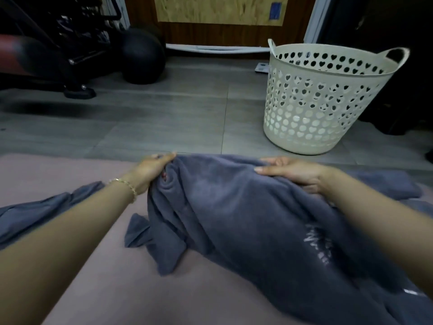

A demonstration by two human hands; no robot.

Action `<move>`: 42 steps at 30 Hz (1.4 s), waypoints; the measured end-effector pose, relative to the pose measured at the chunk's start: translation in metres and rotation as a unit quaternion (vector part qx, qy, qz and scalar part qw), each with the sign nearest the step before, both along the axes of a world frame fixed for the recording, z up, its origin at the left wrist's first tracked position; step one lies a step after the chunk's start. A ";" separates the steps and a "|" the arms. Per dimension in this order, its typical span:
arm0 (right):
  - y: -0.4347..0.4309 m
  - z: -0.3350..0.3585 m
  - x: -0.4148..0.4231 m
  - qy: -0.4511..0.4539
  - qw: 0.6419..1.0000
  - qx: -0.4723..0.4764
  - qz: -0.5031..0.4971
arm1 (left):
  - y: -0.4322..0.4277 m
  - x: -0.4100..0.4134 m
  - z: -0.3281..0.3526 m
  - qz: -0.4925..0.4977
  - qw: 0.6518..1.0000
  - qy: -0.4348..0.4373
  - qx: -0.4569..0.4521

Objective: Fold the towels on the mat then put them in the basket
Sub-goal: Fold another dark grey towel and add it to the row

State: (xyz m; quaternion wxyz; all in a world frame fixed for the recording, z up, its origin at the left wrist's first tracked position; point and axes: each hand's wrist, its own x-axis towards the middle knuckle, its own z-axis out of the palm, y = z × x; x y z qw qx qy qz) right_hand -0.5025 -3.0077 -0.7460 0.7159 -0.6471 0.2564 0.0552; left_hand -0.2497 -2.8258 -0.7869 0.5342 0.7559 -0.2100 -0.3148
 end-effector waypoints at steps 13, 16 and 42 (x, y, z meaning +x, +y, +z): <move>-0.050 -0.157 -0.125 0.272 0.938 -0.206 -0.056 | -0.069 -0.112 -0.141 -0.349 0.884 -0.286 0.122; -0.040 -0.179 -0.149 0.313 0.931 -0.180 -0.060 | -0.087 -0.143 -0.164 -0.400 0.848 -0.316 0.144; -0.073 -0.047 -0.241 -0.079 0.916 0.062 -0.390 | -0.324 -0.271 -0.026 -0.321 0.935 0.093 -0.119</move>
